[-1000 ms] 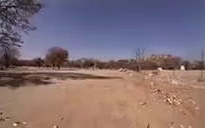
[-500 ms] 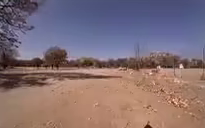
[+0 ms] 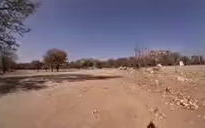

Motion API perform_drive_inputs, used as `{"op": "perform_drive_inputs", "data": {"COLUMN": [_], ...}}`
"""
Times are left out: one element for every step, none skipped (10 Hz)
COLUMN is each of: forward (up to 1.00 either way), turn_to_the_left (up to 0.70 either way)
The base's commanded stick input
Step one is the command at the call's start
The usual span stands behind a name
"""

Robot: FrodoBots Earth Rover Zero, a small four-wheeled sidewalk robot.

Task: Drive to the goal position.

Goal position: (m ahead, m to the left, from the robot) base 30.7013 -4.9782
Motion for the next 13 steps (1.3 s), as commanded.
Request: {"op": "perform_drive_inputs", "data": {"forward": [0.5, 0.5, 0.5, 0.5, 0.5, 0.5, 0.5, 0.5, 0.5, 0.5, 0.5, 0.5, 0.5], "turn_to_the_left": [0.0, 0.0, 0.0, 0.0, 0.0, 0.0, 0.0, 0.0, 0.0, 0.0, 0.0, 0.0, 0.0]}}
